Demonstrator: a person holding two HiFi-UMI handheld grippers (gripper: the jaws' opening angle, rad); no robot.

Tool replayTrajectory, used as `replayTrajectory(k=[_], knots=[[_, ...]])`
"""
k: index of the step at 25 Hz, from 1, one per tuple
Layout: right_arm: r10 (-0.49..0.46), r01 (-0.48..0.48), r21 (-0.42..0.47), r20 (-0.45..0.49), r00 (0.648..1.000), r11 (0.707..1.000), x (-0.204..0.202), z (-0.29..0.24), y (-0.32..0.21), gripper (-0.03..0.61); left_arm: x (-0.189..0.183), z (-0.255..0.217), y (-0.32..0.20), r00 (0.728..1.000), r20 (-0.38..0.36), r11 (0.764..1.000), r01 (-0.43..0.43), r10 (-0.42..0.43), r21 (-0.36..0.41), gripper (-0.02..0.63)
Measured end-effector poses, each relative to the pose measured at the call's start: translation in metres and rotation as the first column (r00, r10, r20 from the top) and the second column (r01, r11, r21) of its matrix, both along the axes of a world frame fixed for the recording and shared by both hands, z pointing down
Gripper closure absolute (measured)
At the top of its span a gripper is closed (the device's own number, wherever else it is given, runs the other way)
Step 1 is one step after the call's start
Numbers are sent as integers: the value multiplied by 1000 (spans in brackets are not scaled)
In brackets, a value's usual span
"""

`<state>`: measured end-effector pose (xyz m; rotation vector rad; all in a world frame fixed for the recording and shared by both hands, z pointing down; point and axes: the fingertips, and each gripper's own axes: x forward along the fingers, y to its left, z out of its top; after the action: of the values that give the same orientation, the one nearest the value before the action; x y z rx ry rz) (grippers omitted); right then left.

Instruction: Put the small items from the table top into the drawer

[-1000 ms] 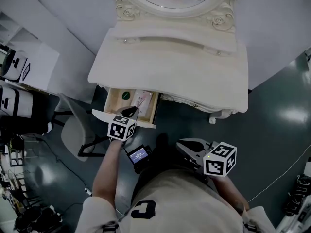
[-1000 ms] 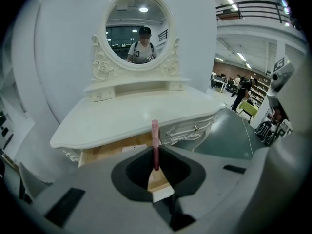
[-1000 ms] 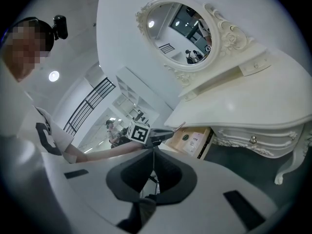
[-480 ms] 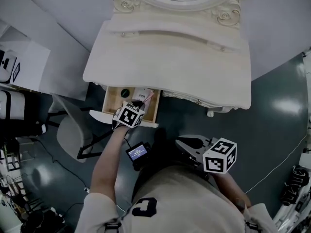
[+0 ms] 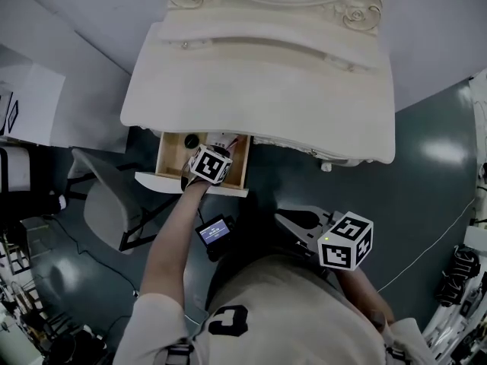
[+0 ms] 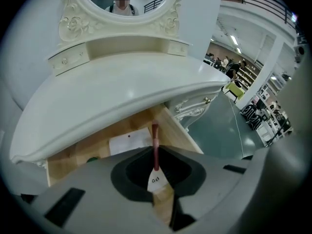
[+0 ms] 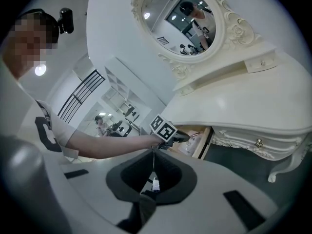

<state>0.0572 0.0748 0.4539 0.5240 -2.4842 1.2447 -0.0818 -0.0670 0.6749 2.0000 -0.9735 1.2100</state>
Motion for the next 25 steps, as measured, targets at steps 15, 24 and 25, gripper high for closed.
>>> replayTrajectory(k=[15,24,25], knots=[[-31,33,39,-30,999,999,-23,-3,-5,549,10,29,-12,998,-51,998,38,-41,-57,528],[21,-20,23,-56,998,1000,-11,0,-7,549,13,50,-11,997,-51,994,50,-55,-96,527],[25,-24,20,-58,998,1000,-9,0,-7,549,15,52,-10,997,-55,993,51,-57,-103,527]])
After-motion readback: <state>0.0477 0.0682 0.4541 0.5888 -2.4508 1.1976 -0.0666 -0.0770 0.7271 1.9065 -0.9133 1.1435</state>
